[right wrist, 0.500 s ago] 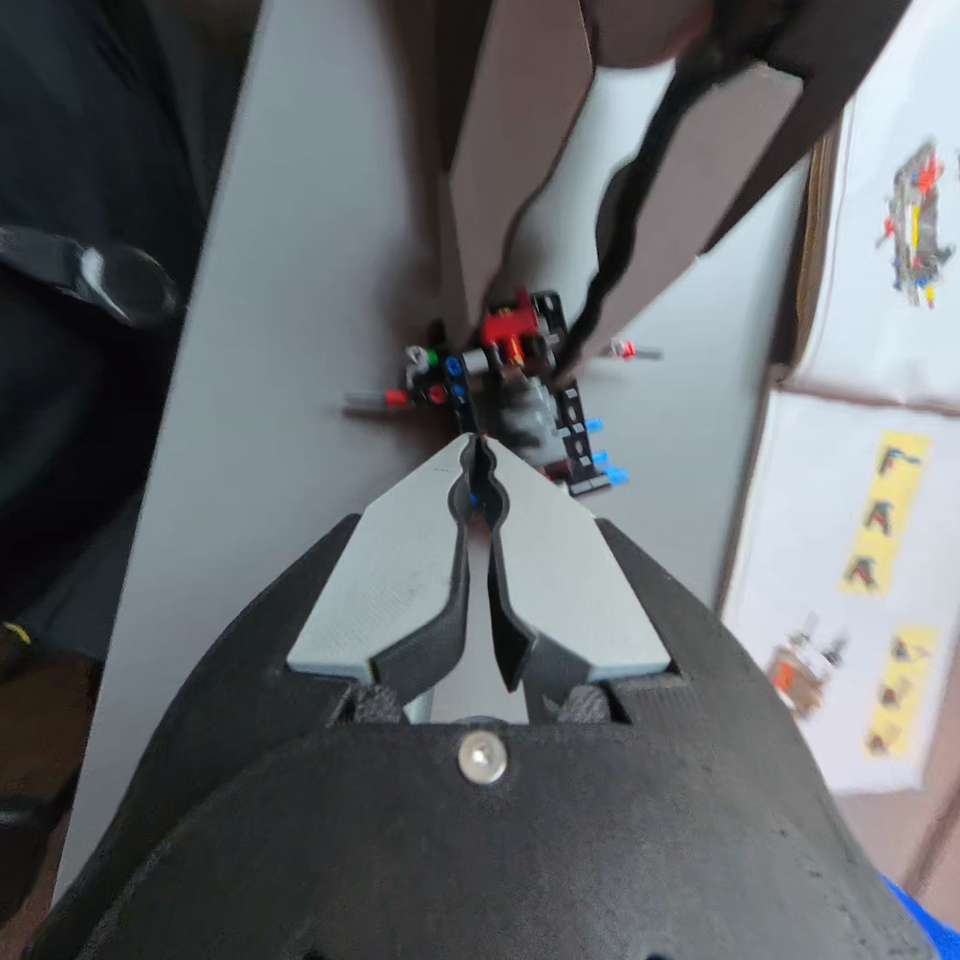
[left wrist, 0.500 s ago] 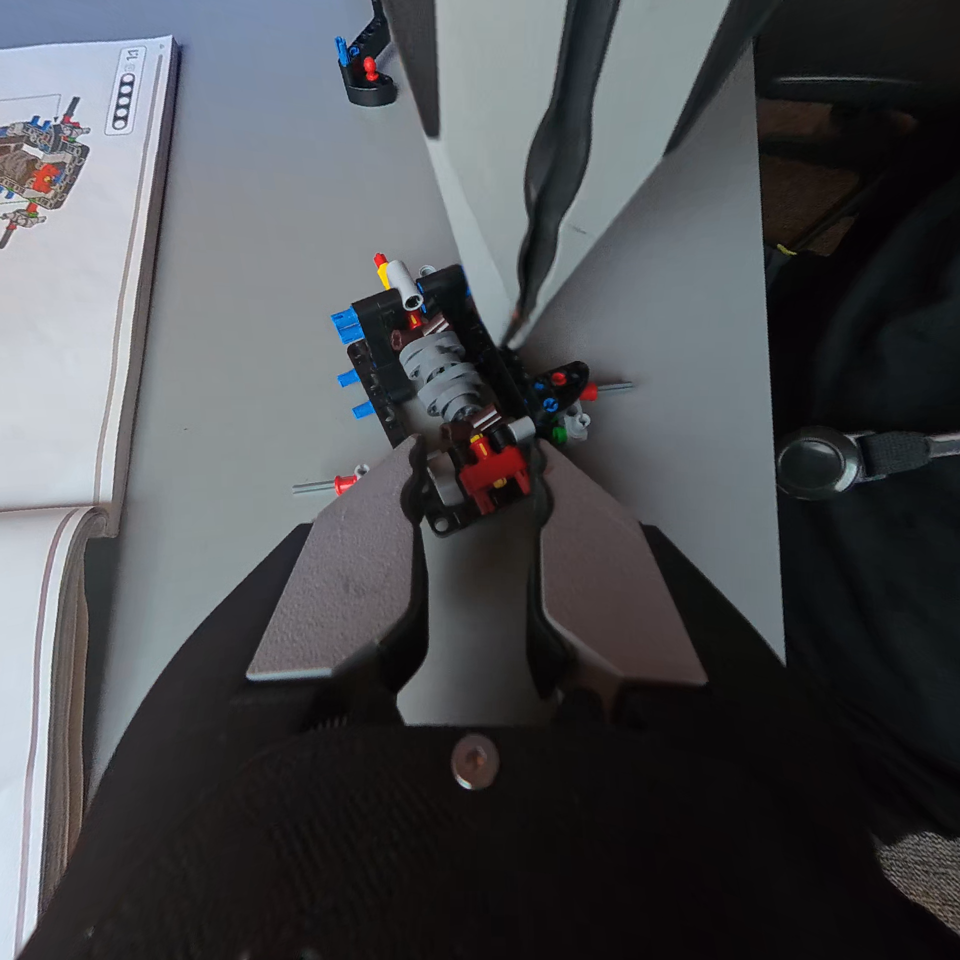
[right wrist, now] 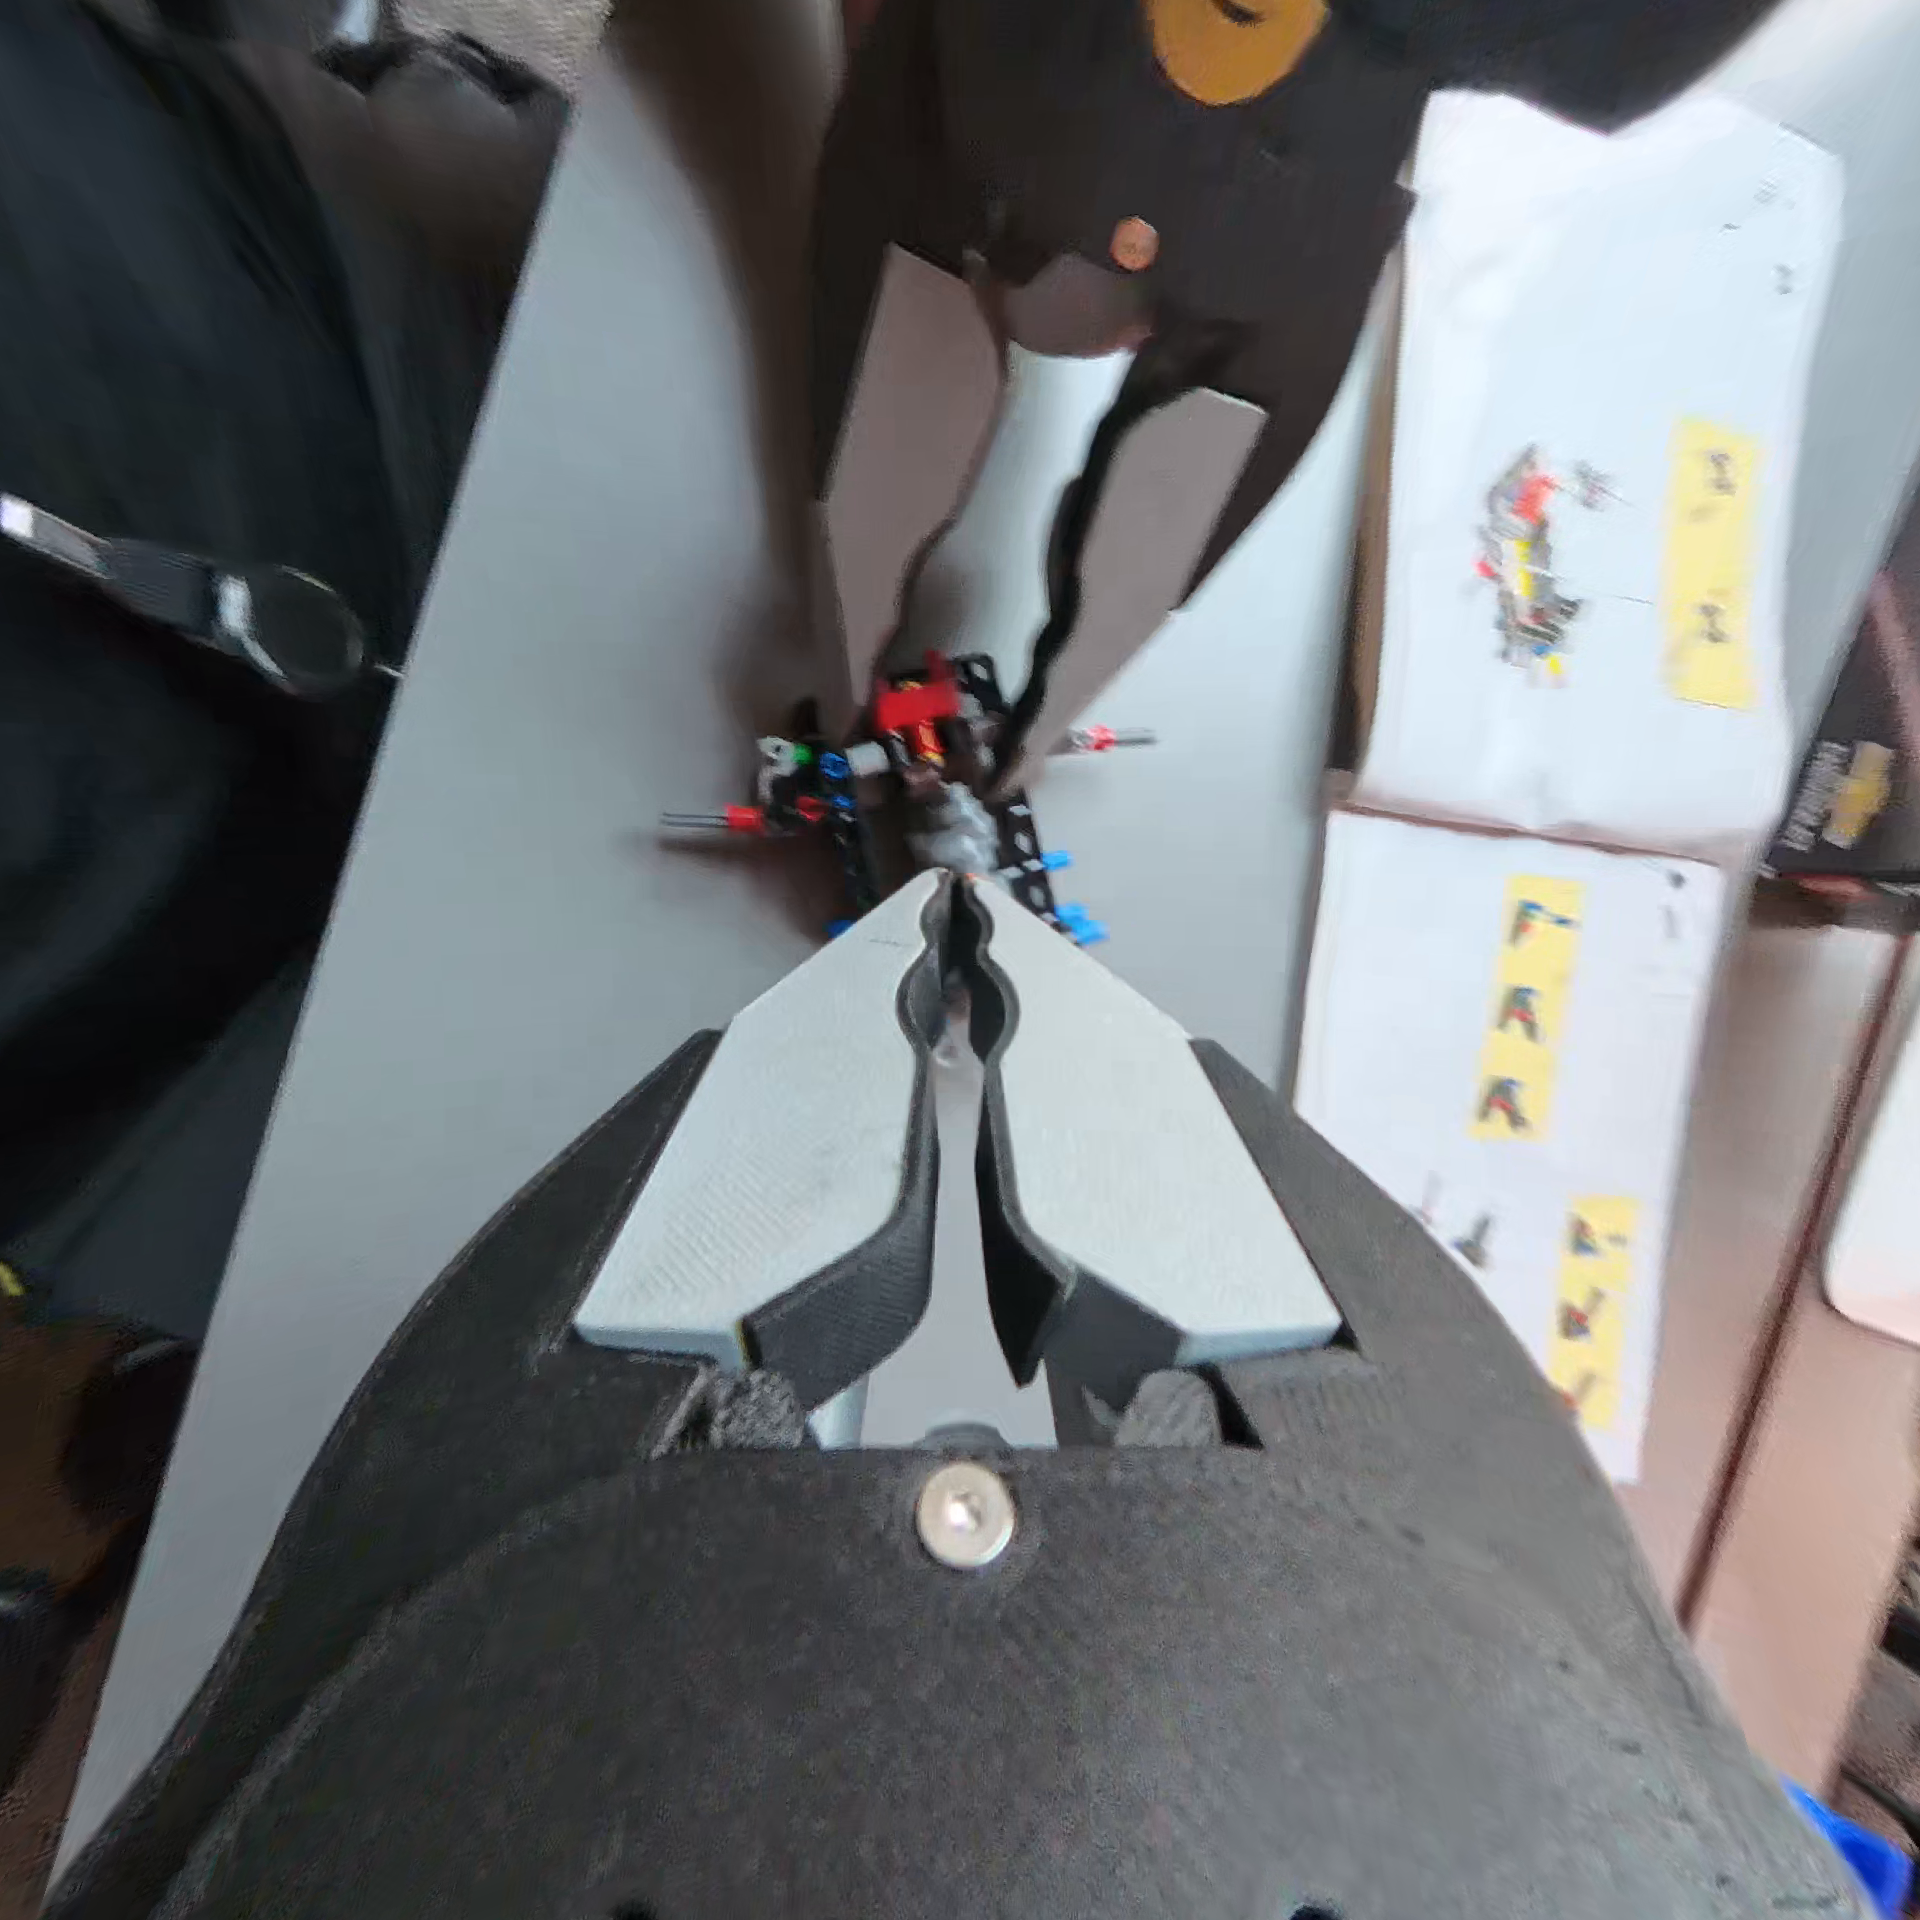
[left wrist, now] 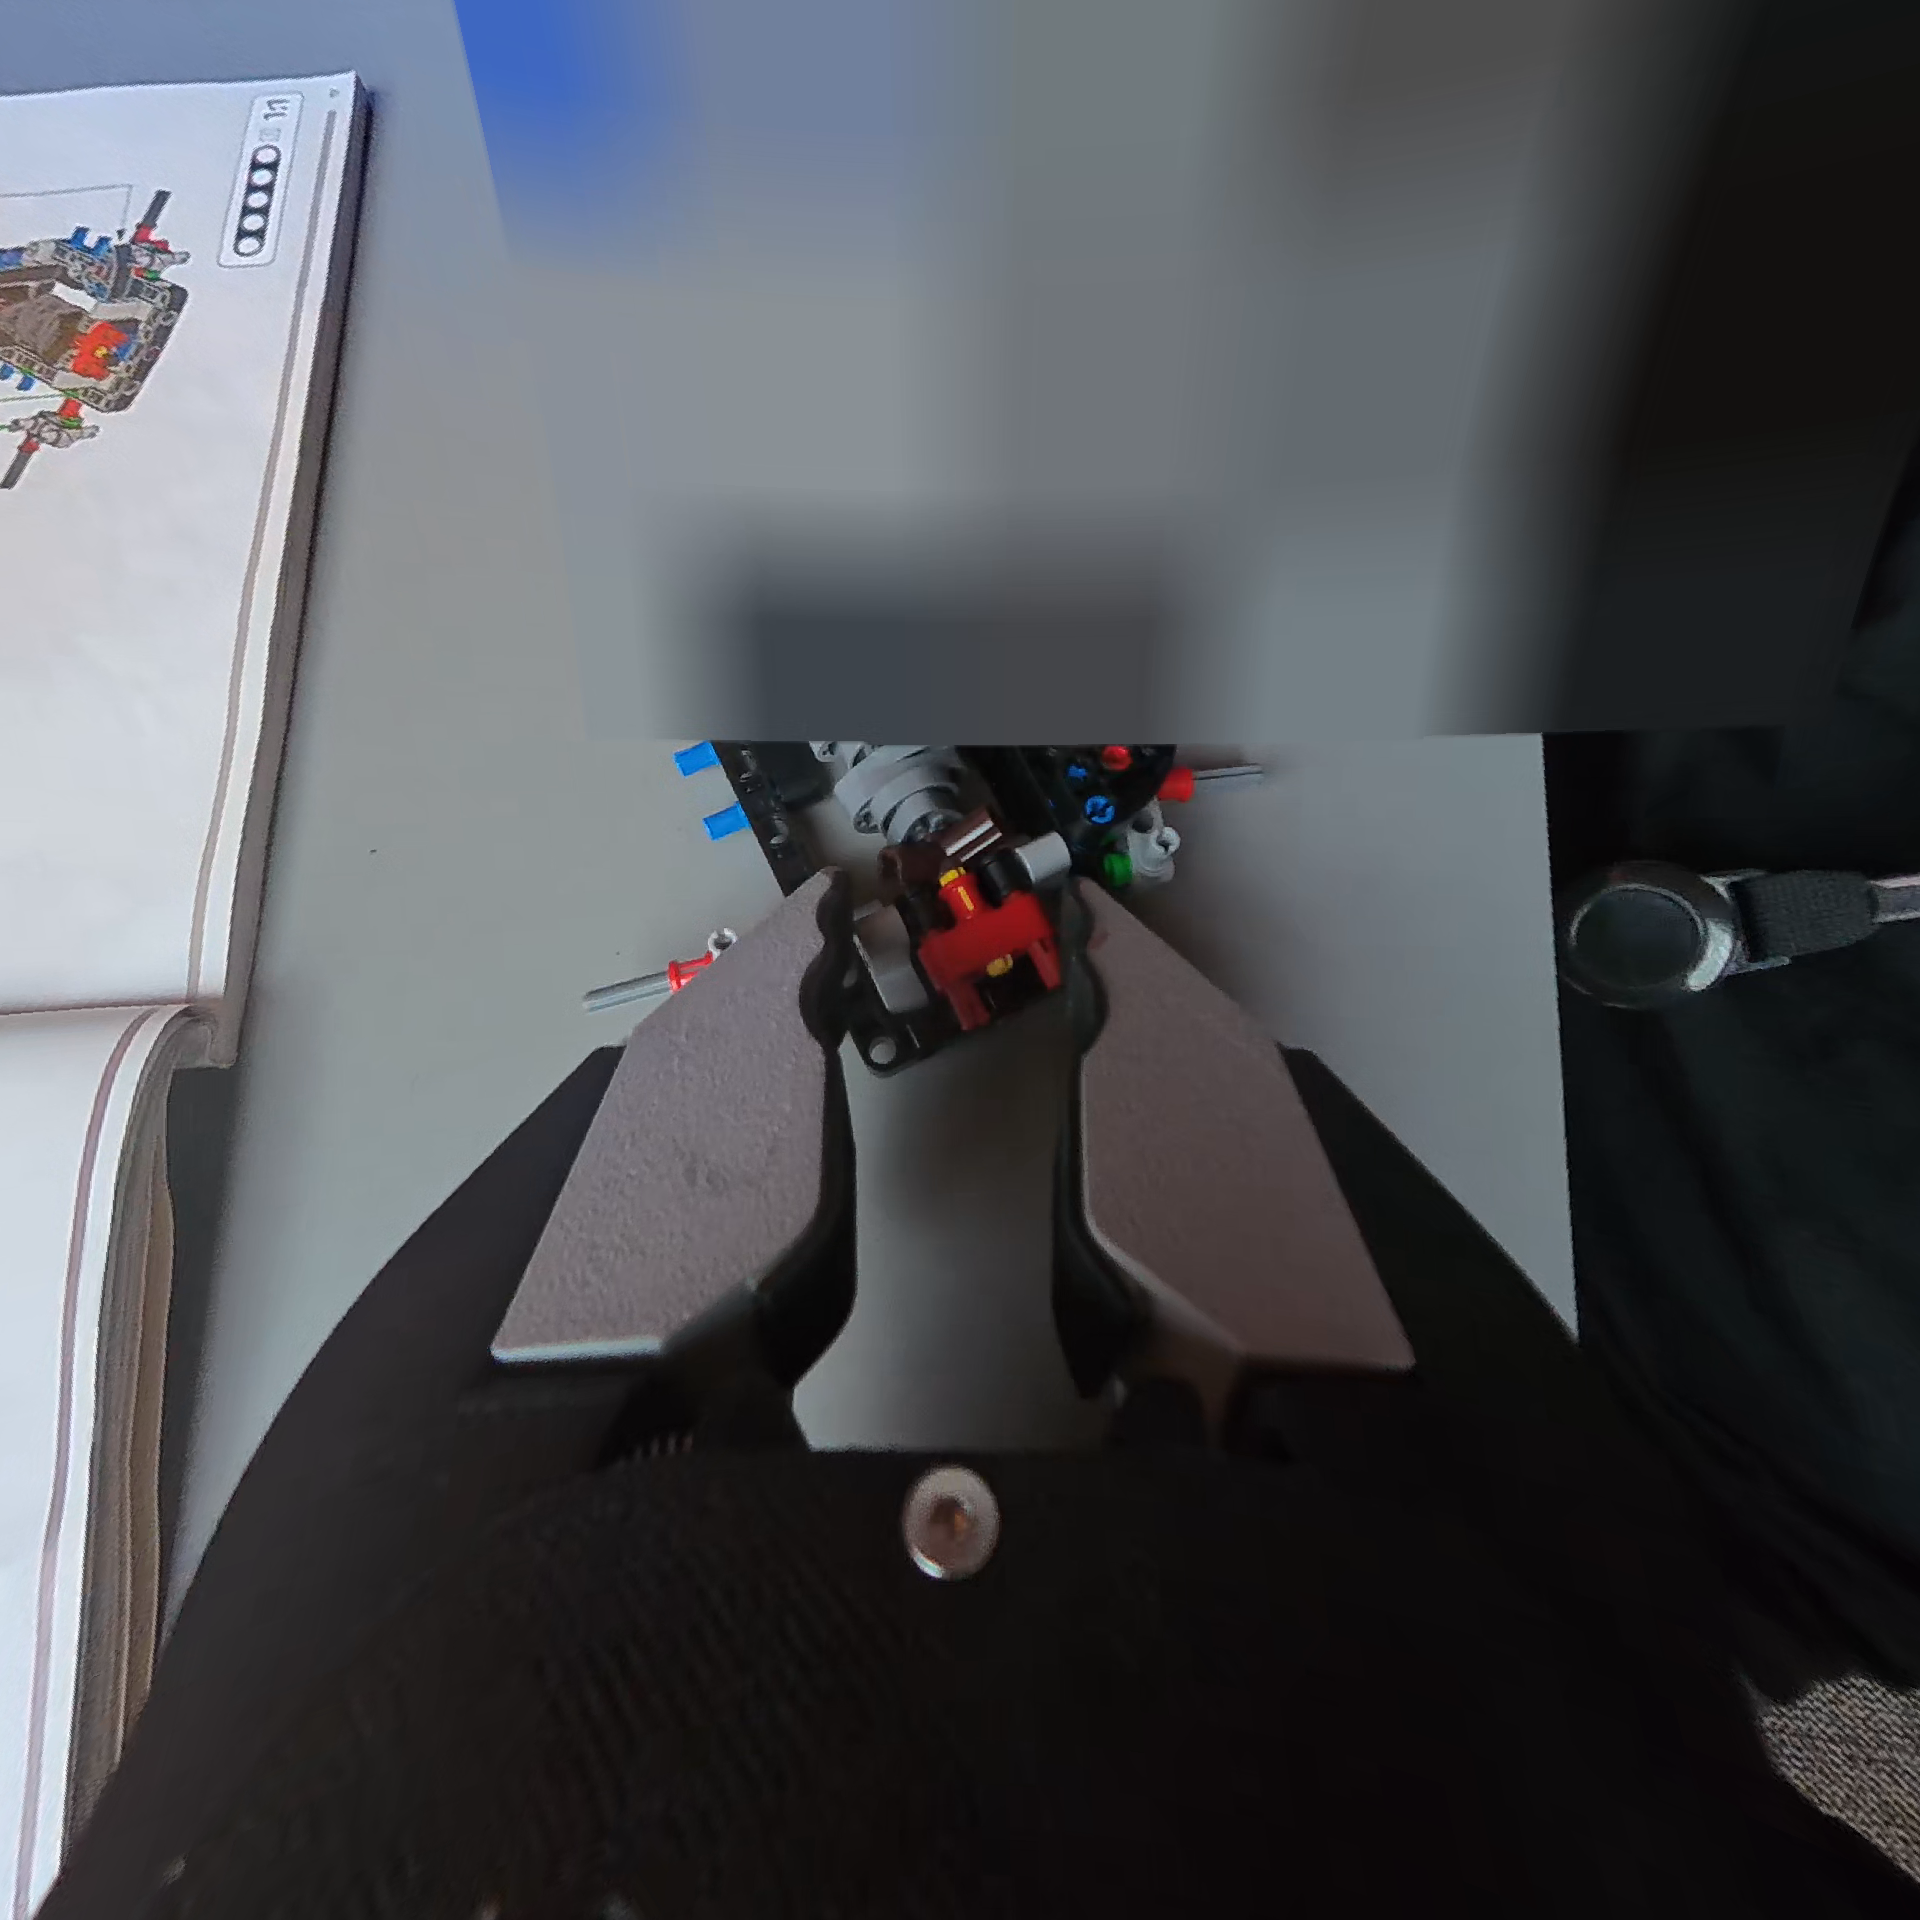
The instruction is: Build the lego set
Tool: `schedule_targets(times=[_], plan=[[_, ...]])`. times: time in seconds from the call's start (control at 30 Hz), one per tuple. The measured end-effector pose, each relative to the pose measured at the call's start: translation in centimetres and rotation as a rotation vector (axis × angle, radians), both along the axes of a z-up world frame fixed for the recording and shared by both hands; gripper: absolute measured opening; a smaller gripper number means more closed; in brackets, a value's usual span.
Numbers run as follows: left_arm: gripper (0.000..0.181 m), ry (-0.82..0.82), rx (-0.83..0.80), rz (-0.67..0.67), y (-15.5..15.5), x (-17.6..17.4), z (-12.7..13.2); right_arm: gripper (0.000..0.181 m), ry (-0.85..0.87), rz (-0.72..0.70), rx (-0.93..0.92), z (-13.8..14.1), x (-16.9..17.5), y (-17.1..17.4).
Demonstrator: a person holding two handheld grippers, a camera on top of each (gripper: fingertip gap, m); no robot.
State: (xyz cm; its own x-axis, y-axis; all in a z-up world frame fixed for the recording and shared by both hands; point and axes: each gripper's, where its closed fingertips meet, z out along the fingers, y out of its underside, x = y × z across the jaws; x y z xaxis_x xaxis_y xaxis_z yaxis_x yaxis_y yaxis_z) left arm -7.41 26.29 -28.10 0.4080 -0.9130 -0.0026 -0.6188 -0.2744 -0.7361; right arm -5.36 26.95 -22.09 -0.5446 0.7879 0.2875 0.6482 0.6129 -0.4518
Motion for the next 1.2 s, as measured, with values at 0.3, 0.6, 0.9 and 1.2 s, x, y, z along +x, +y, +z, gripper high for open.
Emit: schedule_targets(times=[0.3,0.6,0.9,1.2], plan=[[0.036,-0.063,-0.086,0.023,0.0,-0.3,0.1,0.000,0.079,-0.119,-0.122,-1.7,0.1,1.6],[0.036,-0.392,-0.455,-0.004,0.2,-1.3,2.3,0.000,0.412,-0.063,-0.356,1.5,0.2,0.1],[0.036,-0.548,-0.675,-0.055,0.4,-1.7,3.8,0.000,0.489,-0.030,-0.189,-0.1,0.1,0.2],[0.036,-0.623,-0.731,-0.037,1.4,-1.9,4.1,0.000,0.373,-0.064,-0.262,-1.9,0.5,-0.2]])
